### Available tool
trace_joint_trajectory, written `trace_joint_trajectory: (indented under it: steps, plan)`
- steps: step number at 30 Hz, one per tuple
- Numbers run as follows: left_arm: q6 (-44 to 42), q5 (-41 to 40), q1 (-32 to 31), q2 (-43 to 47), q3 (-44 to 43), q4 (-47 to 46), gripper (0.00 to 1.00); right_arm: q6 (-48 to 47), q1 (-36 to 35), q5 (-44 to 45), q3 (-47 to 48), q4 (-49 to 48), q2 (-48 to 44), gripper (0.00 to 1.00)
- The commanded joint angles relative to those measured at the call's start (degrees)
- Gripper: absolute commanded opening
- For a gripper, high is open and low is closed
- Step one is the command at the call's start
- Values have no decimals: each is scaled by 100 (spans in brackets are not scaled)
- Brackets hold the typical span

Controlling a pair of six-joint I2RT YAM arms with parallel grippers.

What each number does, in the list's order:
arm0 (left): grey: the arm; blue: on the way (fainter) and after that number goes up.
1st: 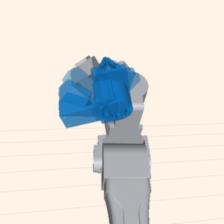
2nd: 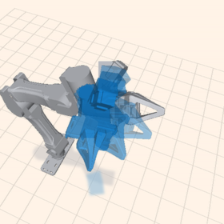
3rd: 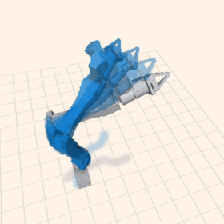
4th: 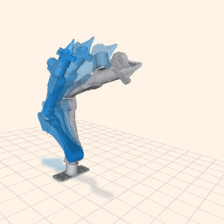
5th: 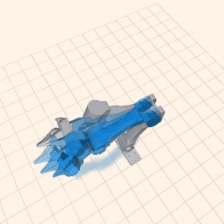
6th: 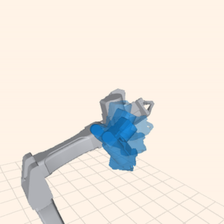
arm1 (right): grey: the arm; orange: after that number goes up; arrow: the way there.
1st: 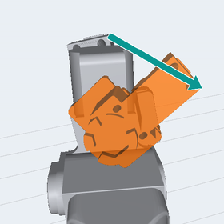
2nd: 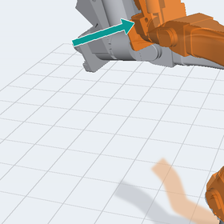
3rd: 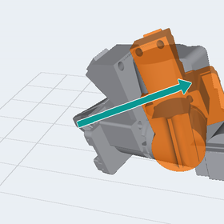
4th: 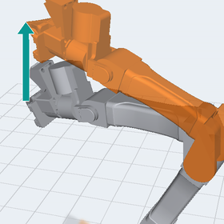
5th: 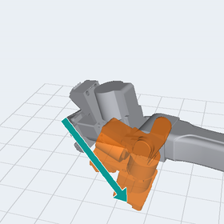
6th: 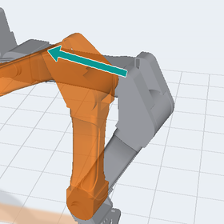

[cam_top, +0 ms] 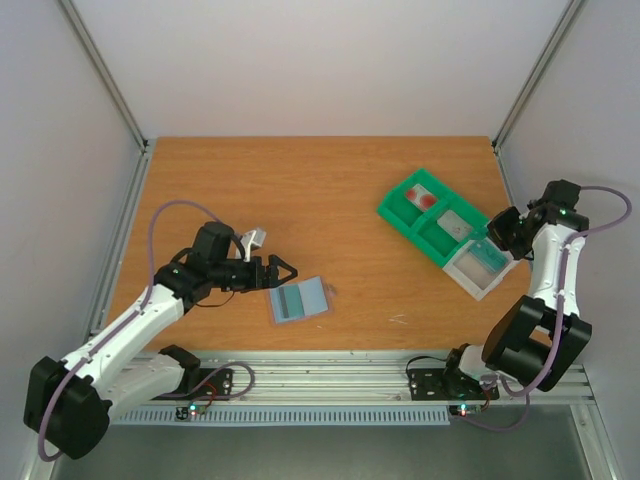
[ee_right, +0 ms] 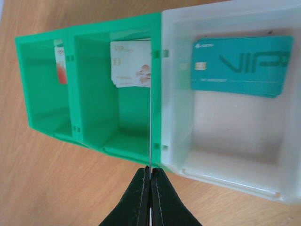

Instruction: Take the credit cards out of the card holder

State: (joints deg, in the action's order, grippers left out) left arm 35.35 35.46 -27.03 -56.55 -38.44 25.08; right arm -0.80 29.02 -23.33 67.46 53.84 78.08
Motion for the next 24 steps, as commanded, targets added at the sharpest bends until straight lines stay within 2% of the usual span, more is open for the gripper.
trace_joint_trajectory:
  steps: [1, 10, 16, 20, 24]
  plan:
    - [68, 28, 22, 125, 134, -104, 99, -263, 208, 185, 344, 368, 39, 1]
    - [-60, 86, 22, -126, 1, 24, 99, -774, 210, 598, 595, 658, 445, 1]
    - [37, 296, 22, -339, -93, 6, 99, -1087, 215, 1199, 1163, 1284, 460, 1]
    - [51, 372, 22, -662, -310, 83, 99, -1219, 248, 934, 1084, 1159, 470, 1]
    - [-62, 365, 22, -860, -593, 274, 99, -1273, 263, 288, 1076, 1080, 685, 1]
